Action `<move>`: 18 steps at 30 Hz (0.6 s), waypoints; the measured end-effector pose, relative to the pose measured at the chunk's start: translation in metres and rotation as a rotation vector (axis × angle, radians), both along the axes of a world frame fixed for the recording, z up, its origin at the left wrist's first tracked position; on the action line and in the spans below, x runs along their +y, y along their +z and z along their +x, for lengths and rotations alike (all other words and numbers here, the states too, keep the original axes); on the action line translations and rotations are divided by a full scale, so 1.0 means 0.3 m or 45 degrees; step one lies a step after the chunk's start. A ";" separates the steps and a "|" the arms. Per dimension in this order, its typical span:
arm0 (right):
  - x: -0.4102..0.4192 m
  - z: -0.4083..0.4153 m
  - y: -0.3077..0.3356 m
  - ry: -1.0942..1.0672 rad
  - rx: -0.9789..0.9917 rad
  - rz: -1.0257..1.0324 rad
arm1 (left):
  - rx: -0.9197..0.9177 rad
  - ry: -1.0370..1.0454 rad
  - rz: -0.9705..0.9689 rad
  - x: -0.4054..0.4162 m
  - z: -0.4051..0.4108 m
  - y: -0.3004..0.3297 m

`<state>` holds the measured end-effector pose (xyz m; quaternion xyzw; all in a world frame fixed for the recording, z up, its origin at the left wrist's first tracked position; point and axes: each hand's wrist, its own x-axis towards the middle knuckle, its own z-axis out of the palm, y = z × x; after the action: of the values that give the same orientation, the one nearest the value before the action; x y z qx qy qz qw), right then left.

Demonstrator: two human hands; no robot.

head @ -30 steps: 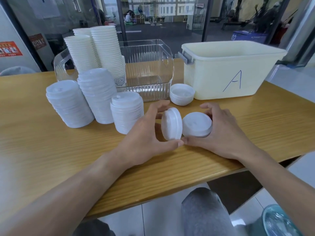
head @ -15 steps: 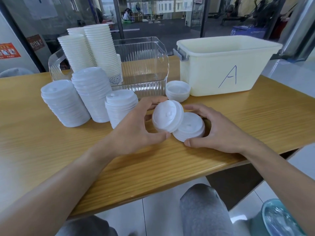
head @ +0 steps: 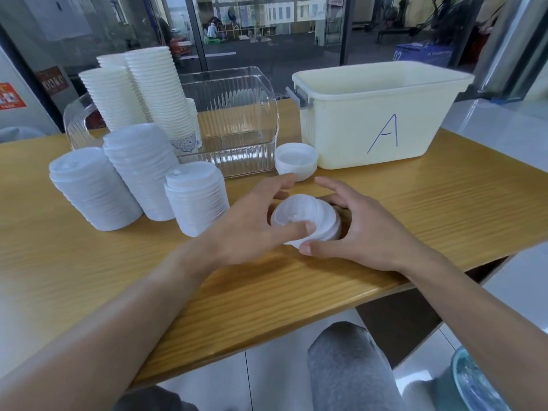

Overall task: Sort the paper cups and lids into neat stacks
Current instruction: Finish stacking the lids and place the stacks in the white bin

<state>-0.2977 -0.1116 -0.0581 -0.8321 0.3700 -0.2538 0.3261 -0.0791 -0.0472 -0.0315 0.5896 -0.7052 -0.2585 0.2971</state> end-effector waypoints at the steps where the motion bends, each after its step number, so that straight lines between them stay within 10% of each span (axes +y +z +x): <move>1: 0.001 0.001 0.000 -0.007 0.002 -0.011 | -0.026 0.047 -0.010 0.004 -0.010 -0.008; 12: 0.023 -0.001 0.016 -0.116 0.152 -0.102 | 0.263 0.067 -0.196 -0.011 0.045 -0.009; 18: 0.025 -0.002 0.015 -0.098 0.140 -0.110 | 0.046 -0.195 -0.097 -0.020 0.013 -0.021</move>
<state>-0.2983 -0.1042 -0.0536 -0.8432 0.4077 -0.2358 0.2592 -0.0753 -0.0532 -0.0378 0.5174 -0.7521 -0.2639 0.3114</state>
